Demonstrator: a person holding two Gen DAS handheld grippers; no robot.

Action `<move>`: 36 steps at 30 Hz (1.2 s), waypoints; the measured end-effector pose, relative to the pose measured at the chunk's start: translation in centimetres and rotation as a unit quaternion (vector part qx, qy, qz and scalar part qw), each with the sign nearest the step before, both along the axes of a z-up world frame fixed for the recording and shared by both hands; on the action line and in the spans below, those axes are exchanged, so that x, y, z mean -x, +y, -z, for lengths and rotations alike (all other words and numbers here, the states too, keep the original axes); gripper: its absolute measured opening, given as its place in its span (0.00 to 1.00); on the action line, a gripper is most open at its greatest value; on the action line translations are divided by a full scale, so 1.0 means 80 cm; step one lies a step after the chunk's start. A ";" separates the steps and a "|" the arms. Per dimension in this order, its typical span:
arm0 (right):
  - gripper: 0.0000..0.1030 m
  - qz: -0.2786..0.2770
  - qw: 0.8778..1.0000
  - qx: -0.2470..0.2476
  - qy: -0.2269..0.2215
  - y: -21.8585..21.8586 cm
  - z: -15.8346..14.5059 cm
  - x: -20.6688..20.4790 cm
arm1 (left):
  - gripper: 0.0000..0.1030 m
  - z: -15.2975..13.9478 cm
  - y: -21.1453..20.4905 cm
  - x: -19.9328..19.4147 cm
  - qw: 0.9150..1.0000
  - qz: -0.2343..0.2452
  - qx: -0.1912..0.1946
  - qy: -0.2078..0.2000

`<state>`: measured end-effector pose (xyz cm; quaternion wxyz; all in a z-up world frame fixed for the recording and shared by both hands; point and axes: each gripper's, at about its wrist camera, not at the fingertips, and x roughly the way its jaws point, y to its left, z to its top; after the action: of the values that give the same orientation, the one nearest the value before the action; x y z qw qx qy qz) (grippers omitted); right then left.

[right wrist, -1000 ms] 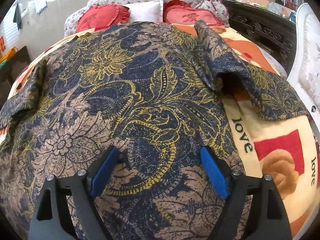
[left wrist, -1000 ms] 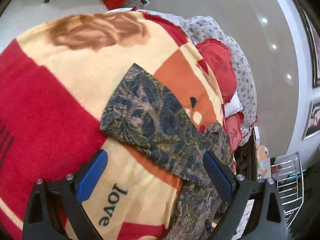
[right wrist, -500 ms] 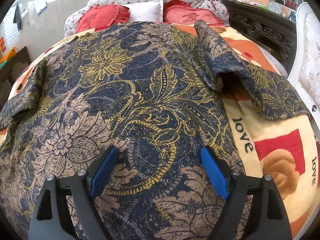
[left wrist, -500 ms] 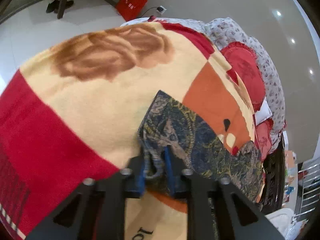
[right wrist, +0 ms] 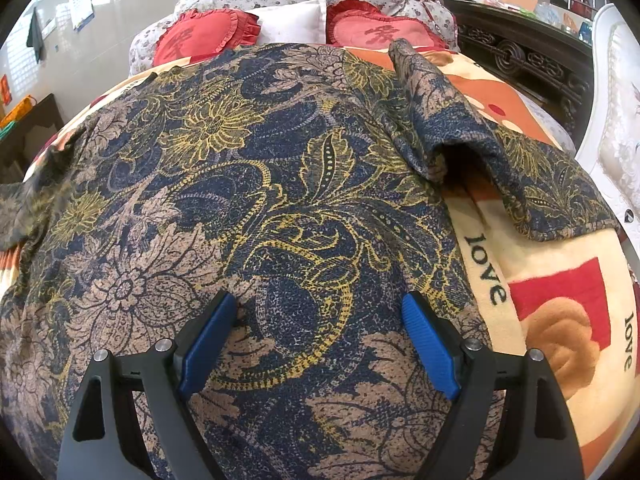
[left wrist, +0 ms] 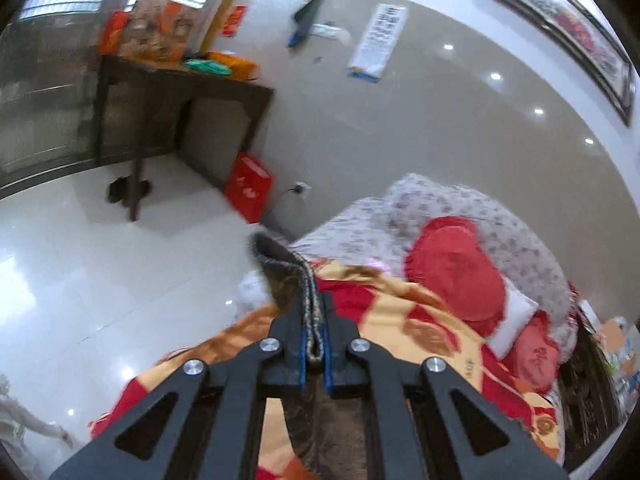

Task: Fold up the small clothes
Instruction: 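Fold the held sleeve side across the shirt back and open the left gripper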

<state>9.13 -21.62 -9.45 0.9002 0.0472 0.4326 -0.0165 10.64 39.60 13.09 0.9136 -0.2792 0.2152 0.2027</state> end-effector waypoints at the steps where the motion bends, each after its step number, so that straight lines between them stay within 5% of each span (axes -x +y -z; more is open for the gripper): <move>1: 0.90 0.000 1.000 0.001 0.000 0.000 0.000 0.001 | 0.05 -0.002 -0.018 -0.013 1.000 0.030 0.005 -0.005; 5: 0.90 0.000 1.000 0.000 0.000 -0.001 0.001 0.001 | 0.05 0.007 -0.115 -0.068 0.989 0.150 0.015 -0.007; 7: 0.90 0.000 1.000 -0.001 -0.001 -0.001 0.000 0.001 | 0.05 0.020 -0.191 -0.100 0.975 0.222 0.022 -0.004; 11: 0.90 0.000 1.000 -0.005 -0.002 -0.001 -0.001 0.001 | 0.05 0.067 -0.373 -0.154 0.931 0.363 0.029 0.018; 17: 0.90 0.002 1.000 -0.031 -0.007 -0.010 0.000 0.005 | 0.05 0.167 -0.612 -0.188 0.849 0.520 0.011 0.093; 23: 0.90 0.010 0.999 -0.052 -0.015 -0.014 0.000 0.008 | 0.05 0.215 -0.707 -0.194 0.771 0.620 -0.002 0.144; 26: 0.90 0.013 0.999 -0.051 -0.015 -0.013 -0.001 0.010 | 0.16 0.227 -0.734 -0.202 0.745 0.643 0.000 0.179; 27: 0.90 0.013 0.999 -0.050 -0.015 -0.012 -0.001 0.010 | 0.21 0.224 -0.730 -0.196 0.748 0.638 -0.003 0.182; 29: 0.90 0.013 0.998 -0.052 -0.015 -0.011 -0.002 0.010 | 0.48 0.217 -0.714 -0.194 0.763 0.622 0.007 0.178; 31: 0.90 0.013 0.998 -0.056 -0.015 -0.011 -0.003 0.010 | 0.60 0.207 -0.682 -0.182 0.777 0.607 0.027 0.165; 33: 0.90 0.013 0.998 -0.059 -0.015 -0.011 -0.003 0.011 | 0.60 0.196 -0.645 -0.165 0.790 0.594 0.038 0.147; 36: 0.82 0.024 0.998 -0.062 -0.015 -0.021 -0.012 0.015 | 0.60 0.192 -0.573 -0.124 0.836 0.532 -0.009 0.130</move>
<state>7.93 -23.28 -8.49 0.9010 0.1140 0.4184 -0.0109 20.56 -6.23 -2.31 0.8465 -0.0847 0.4456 -0.2786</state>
